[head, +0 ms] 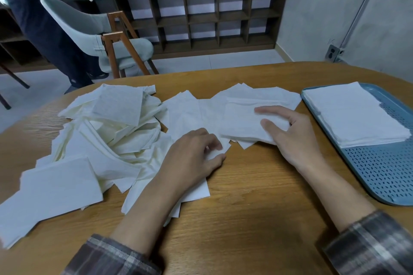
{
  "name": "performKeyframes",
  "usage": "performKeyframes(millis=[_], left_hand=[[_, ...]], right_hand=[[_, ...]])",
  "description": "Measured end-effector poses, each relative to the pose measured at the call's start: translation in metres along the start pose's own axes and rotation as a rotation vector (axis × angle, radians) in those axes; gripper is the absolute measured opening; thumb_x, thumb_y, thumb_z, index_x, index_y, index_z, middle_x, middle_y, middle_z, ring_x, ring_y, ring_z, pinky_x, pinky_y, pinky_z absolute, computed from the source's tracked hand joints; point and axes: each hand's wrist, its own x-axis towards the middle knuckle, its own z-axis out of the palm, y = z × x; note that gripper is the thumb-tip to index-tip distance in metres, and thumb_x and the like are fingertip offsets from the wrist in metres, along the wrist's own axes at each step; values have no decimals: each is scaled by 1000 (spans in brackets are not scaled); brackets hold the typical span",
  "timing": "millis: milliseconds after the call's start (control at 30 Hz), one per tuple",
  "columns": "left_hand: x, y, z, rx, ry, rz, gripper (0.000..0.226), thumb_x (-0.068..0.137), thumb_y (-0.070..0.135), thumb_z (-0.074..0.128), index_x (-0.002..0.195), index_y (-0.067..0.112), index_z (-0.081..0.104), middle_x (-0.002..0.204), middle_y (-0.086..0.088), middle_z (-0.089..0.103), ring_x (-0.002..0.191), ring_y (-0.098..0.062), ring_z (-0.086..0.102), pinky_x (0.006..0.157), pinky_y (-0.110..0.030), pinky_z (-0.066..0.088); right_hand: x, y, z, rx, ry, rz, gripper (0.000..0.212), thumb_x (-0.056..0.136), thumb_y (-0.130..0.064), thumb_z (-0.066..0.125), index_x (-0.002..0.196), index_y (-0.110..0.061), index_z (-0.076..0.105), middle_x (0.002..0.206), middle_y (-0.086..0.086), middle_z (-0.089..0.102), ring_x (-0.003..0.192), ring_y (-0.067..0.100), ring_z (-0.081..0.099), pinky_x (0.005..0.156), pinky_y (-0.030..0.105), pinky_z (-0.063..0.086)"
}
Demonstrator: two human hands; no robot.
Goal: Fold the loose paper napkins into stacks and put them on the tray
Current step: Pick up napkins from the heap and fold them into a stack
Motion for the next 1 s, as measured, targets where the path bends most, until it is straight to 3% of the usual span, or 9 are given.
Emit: performKeyframes(millis=[133, 400, 667, 733, 833, 933, 1000], left_hand=[[0, 3, 0, -24, 27, -6, 2, 91, 28, 75, 91, 26, 76, 90, 13, 65, 83, -4, 62, 74, -32, 54], [-3, 13, 0, -202, 38, 64, 4, 90, 22, 79, 87, 25, 79, 82, 13, 72, 83, -3, 67, 73, -17, 50], [-9, 28, 8, -308, -147, 182, 6, 94, 30, 77, 96, 25, 79, 94, 15, 74, 94, -4, 69, 83, -27, 54], [-7, 23, 7, -306, -80, 175, 8, 97, 29, 74, 100, 24, 79, 100, 15, 73, 100, -6, 68, 88, -28, 53], [-1, 4, 9, -96, 51, 91, 20, 99, 29, 70, 118, 24, 74, 127, 10, 66, 120, -11, 60, 103, -40, 49], [0, -5, 8, 47, 35, 0, 40, 98, 35, 69, 136, 28, 64, 151, 4, 55, 140, -18, 50, 111, -48, 43], [-1, -1, 5, 75, -10, -2, 46, 97, 43, 66, 142, 31, 59, 152, 10, 55, 139, -16, 50, 110, -46, 40]], right_hand=[[-1, 0, 0, 6, 19, -19, 30, 99, -6, 66, 111, -29, 80, 117, -29, 73, 122, -13, 57, 104, 4, 37], [0, 0, -2, 17, 70, -27, 29, 99, -7, 66, 110, -30, 80, 116, -28, 74, 120, -12, 59, 100, 2, 38], [1, 2, -1, 3, 33, -21, 29, 99, -6, 66, 109, -30, 80, 115, -28, 74, 120, -13, 59, 100, 3, 38], [1, 2, 0, 9, 32, -22, 29, 99, -6, 66, 109, -29, 80, 115, -28, 74, 120, -12, 59, 100, 4, 38], [1, 3, 0, 13, 30, -18, 29, 99, -6, 66, 109, -30, 80, 116, -28, 74, 121, -13, 58, 100, 3, 38], [1, 2, 0, 15, 27, -13, 29, 100, -7, 66, 109, -30, 80, 116, -28, 73, 121, -13, 58, 99, 2, 37], [0, 1, 0, 13, 27, -7, 29, 100, -7, 65, 109, -31, 80, 116, -30, 73, 121, -13, 57, 98, 1, 37]])
